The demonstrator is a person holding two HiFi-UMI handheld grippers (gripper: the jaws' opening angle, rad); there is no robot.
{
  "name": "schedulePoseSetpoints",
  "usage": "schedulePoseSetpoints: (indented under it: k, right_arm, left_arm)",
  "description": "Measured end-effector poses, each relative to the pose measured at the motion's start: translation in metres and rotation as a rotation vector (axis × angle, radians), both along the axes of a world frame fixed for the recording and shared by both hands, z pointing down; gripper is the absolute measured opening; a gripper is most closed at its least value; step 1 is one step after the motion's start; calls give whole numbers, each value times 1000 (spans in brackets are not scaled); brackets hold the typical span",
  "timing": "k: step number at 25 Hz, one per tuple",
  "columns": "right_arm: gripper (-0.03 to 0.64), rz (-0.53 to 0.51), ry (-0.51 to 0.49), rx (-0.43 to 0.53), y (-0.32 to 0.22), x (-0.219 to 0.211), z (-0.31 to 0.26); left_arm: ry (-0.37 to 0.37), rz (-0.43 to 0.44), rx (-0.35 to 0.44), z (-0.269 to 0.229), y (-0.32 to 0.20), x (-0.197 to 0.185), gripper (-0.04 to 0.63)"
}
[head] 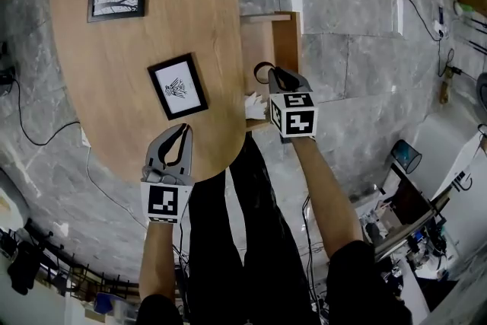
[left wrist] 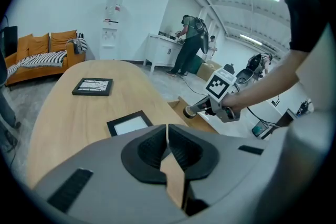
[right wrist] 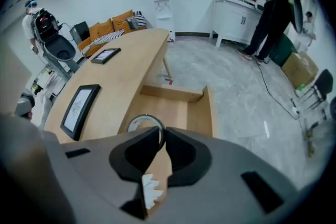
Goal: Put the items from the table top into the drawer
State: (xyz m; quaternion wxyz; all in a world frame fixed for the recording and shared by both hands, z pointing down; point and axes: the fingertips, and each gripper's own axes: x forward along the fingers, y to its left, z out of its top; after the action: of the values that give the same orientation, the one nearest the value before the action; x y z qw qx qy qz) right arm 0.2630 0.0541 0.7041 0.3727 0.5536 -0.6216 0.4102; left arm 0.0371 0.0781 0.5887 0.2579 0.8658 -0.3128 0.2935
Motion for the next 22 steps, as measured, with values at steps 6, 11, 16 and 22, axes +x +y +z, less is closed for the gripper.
schedulePoseSetpoints:
  k: [6, 11, 16, 22]
  right_arm:
    - [48, 146, -106, -117, 14, 5, 48]
    - [48, 89, -89, -207, 41, -3, 80]
    - [49, 51, -95, -247, 59, -10, 98]
    - [51, 32, -90, -258, 66, -14, 113]
  left_arm:
    - [-2, 18, -13, 3, 1, 10, 23]
    - [-6, 19, -26, 5, 4, 11, 23]
    - [-4, 28, -21, 6, 6, 12, 23]
    - [-19, 13, -42, 12, 12, 8, 23]
